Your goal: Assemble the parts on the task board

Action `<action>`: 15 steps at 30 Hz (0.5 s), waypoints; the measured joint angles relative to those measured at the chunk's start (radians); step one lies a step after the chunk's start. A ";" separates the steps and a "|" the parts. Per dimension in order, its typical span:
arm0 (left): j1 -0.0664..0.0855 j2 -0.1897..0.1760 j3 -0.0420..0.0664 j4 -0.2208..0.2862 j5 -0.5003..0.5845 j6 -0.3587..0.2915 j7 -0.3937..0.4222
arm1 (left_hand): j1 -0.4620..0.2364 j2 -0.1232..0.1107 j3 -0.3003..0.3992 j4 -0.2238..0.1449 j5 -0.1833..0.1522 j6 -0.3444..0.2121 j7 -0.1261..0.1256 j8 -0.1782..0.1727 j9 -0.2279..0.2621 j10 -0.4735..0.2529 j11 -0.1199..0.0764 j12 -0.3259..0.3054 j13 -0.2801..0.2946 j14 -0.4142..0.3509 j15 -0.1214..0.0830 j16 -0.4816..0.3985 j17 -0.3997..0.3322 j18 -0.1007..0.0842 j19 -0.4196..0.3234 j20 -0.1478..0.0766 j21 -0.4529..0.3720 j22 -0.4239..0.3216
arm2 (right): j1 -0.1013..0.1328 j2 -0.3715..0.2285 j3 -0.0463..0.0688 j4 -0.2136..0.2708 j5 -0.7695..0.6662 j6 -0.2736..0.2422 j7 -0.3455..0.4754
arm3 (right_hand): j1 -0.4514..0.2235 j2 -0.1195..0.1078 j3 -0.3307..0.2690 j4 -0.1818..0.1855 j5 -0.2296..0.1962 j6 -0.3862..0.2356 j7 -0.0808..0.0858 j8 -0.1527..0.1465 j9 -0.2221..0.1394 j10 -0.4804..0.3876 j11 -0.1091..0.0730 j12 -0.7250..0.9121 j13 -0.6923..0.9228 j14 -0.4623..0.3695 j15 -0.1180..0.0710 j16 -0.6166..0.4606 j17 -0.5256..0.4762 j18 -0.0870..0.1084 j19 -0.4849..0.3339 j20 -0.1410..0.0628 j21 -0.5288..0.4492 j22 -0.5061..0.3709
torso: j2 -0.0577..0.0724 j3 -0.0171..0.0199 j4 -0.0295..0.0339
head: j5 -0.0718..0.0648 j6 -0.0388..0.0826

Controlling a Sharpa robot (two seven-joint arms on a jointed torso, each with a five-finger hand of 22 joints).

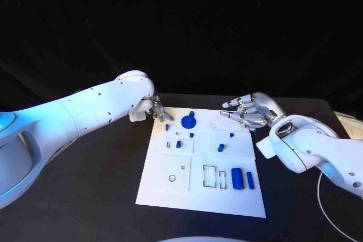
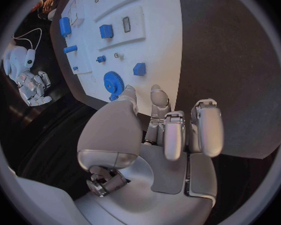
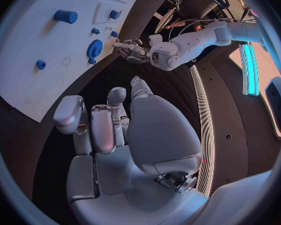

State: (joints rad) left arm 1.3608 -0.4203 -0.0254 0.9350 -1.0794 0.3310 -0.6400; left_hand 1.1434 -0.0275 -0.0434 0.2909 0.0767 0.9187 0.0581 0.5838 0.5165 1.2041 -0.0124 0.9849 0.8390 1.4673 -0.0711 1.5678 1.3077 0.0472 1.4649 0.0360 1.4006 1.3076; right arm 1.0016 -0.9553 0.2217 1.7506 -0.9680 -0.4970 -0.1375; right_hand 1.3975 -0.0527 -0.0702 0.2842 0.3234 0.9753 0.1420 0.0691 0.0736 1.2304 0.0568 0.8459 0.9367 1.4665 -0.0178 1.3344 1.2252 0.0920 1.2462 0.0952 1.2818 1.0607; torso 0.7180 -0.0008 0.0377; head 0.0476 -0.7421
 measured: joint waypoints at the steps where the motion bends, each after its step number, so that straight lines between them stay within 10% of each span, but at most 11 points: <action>1: -0.001 0.001 0.000 -0.001 0.001 0.006 0.000 | 0.000 0.000 -0.002 0.000 0.000 0.001 -0.001 0.000 0.000 0.002 0.002 0.003 0.003 0.000 0.000 0.000 0.000 0.000 0.000 0.000 0.000 0.000 | 0.000 0.000 0.000 0.000 0.000 0.000 0.000 | 0.000 0.000 0.000 0.000 0.003 0.000 0.000 0.000 0.000 0.000 0.000 0.000 0.000 0.000 0.000 0.000 0.000 0.000 0.000 0.000 0.000 0.000 | 0.000 0.0001 -0.0001 | 0.000 0.000; 15: -0.006 0.005 -0.001 -0.005 0.017 0.060 0.005 | 0.006 0.014 -0.006 -0.004 0.000 0.008 -0.002 0.000 -0.003 0.016 -0.002 0.022 0.022 0.000 0.000 0.000 0.000 0.000 0.000 0.000 0.005 0.000 | -0.001 0.005 0.000 -0.006 -0.003 0.001 -0.001 | 0.000 0.000 -0.003 -0.003 0.016 0.000 0.000 0.000 0.000 -0.003 -0.003 0.004 -0.003 0.000 0.000 0.000 0.000 0.000 0.000 0.000 0.000 0.000 | -0.001 0.0012 -0.0005 | 0.001 -0.004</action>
State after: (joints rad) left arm 1.3546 -0.4155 -0.0263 0.9304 -1.0627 0.3913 -0.6351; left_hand 1.1498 -0.0132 -0.0498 0.2866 0.0767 0.9272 0.0566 0.5838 0.5138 1.2205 -0.0143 1.0072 0.8611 1.4672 -0.0712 1.5677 1.3075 0.0472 1.4649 0.0359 1.4058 1.3075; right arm 1.0009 -0.9505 0.2213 1.7443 -0.9706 -0.4962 -0.1382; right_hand 1.3975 -0.0527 -0.0729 0.2814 0.3392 0.9753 0.1420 0.0691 0.0736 1.2273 0.0536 0.8499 0.9338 1.4665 -0.0178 1.3344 1.2251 0.0920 1.2462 0.0952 1.2818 1.0608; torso 0.7174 0.0005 0.0372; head 0.0485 -0.7460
